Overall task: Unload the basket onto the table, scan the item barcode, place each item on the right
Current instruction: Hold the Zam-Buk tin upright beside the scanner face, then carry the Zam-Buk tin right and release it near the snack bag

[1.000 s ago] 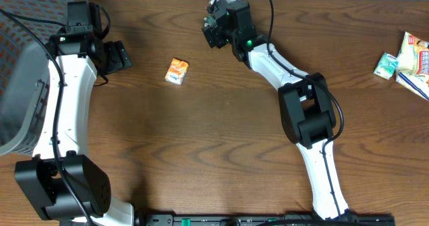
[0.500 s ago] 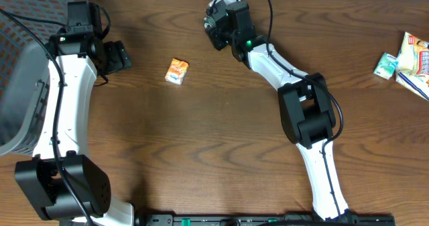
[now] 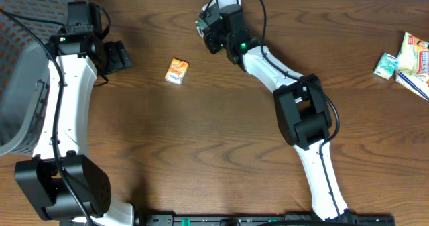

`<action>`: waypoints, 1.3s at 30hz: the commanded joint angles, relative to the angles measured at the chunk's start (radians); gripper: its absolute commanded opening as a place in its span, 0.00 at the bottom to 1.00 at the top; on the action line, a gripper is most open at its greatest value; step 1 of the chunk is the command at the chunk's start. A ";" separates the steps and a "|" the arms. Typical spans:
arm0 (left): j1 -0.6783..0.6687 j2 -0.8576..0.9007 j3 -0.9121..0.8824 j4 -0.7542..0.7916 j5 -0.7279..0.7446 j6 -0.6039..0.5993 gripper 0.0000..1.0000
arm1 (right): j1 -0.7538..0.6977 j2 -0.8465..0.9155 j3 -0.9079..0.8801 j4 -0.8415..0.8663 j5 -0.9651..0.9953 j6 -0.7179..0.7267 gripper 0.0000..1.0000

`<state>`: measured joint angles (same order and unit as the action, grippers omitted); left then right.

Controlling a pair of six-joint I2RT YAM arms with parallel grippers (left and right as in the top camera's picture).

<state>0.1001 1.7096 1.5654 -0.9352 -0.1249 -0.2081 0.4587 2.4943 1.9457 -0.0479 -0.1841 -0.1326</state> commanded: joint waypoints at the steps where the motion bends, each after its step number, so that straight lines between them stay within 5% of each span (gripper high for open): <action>1: 0.002 0.010 -0.005 -0.002 0.002 0.009 0.98 | 0.024 -0.001 0.003 0.004 -0.010 0.060 0.01; 24: 0.002 0.010 -0.005 -0.002 0.002 0.009 0.97 | -0.018 -0.283 0.003 -0.167 -0.052 0.154 0.01; 34: 0.002 0.010 -0.005 -0.002 0.002 0.009 0.97 | -0.229 -0.352 0.003 -0.259 -0.011 0.266 0.01; 39: 0.002 0.010 -0.005 -0.002 0.002 0.009 0.97 | -0.354 -0.401 0.003 -0.405 0.229 0.266 0.01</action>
<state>0.1001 1.7096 1.5654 -0.9348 -0.1249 -0.2081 0.1768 2.1822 1.9423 -0.3977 -0.1478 0.1097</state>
